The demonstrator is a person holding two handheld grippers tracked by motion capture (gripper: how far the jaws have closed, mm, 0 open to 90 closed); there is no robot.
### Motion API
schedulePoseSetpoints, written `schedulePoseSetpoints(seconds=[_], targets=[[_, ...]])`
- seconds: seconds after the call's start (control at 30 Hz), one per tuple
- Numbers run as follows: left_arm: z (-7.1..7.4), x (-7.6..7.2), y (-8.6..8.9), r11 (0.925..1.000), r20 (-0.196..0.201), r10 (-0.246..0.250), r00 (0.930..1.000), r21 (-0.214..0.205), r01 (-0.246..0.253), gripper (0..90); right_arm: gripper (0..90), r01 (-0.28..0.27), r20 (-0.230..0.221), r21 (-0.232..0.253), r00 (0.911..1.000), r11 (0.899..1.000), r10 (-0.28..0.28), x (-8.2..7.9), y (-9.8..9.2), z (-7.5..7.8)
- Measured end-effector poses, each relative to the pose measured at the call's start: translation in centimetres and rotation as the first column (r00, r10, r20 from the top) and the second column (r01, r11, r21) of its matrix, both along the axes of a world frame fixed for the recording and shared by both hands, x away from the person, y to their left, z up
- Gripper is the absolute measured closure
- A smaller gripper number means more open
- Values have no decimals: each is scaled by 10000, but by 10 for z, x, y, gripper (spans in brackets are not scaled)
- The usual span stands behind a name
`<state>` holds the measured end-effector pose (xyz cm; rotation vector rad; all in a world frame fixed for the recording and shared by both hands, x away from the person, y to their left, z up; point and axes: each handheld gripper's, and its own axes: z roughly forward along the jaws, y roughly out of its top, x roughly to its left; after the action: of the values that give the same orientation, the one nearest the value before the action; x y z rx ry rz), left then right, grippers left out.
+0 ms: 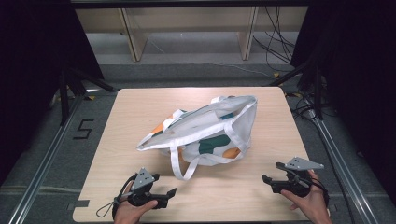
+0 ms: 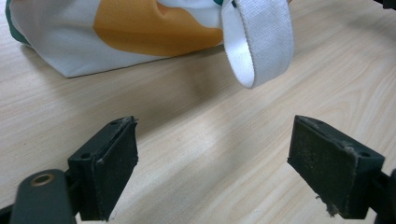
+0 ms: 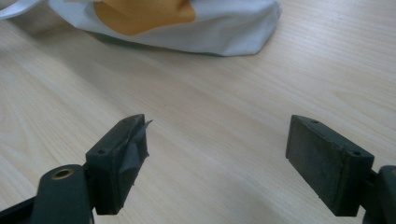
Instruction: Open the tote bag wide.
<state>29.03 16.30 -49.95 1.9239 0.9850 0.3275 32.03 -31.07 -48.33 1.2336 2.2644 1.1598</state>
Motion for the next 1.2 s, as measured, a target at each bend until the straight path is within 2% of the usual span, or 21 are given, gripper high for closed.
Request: schedulePoseSetpoints(seconds=[0.2,0.33,0.37,0.47,0.57,0.6,0.67,0.7,0.77,0.8,0.83,0.87,0.9,0.93,0.97,1.03,1.07,1.1,1.13,1.17,1.2], targets=[[0,0,0,10000,-5,-4,10000,8,4,147,217,-97,44,-99,9999,9999,97,1,-1,0],[0,-1,-1,9999,-157,41,9999,-117,-43,147,217,-59,48,-127,10000,9999,59,0,-1,0],[0,-1,-1,9999,-135,50,9999,-112,-51,148,218,-8,-5,33,10000,10000,8,0,0,0],[0,-1,-1,9999,-92,79,9999,-123,-80,149,222,-134,171,-83,9998,9999,135,1,-2,0],[1,-1,-1,9994,11,1,10000,-335,-1,151,224,-8,-15,171,10000,9999,8,0,-2,2],[1,-1,0,9996,111,-131,9999,-255,134,152,234,-100,196,508,9998,9987,90,1,-2,1],[0,-1,-2,9996,61,-126,9999,-242,128,154,241,-119,164,428,9998,9990,112,1,-3,2],[1,-2,-2,9998,35,-134,9999,-139,134,163,257,-284,344,497,9991,9984,268,2,-5,3],[1,-2,-2,9997,105,-33,9999,-253,35,170,258,-362,468,614,9983,9975,334,3,-5,2],[1,-2,-2,9998,121,-8,9999,-188,11,191,266,-208,344,851,9992,9962,179,2,-5,3],[1,-2,-1,9997,89,-38,10000,-226,40,213,291,-256,322,809,9992,9964,231,2,-6,4],[2,-2,-1,9997,84,-48,10000,-225,50,260,365,-294,459,960,9986,9949,251,2,-6,5],[2,-2,0,9997,148,-138,9998,-223,141,303,413,-417,596,897,9976,9951,364,2,-6,5],[2,-2,-2,9991,238,-166,9996,-394,176,303,413,-417,596,897,9976,9951,364,2,-6,5],[4,-2,-2,9994,244,-326,9992,-53,328,333,459,-430,438,1036,9983,9937,386,0,-6,7],[4,-3,-3,9981,352,-622,9974,-27,623,480,556,-574,448,1097,9976,9923,528,0,-4,8],[4,-3,-3,9974,312,-719,9969,82,717,514,588,-789,492,895,9960,9929,747,2,-4,10],[4,-3,-3,9967,260,-812,9964,-31,813,584,624,-757,590,845,9957,9935,709,2,-2,11],[4,-3,-3,9955,270,-945,9952,-30,946,693,730,-1065,645,828,9928,9909,1013,2,0,16],[6,-3,-2,9943,313,-1060,9939,128,1056,693,730,-1065,645,828,9928,9909,1013,2,0,16],[8,-3,-2,9943,336,-1068,9937,89,1066,740,769,-1287,978,701,9877,9892,1216,4,-1,18]])
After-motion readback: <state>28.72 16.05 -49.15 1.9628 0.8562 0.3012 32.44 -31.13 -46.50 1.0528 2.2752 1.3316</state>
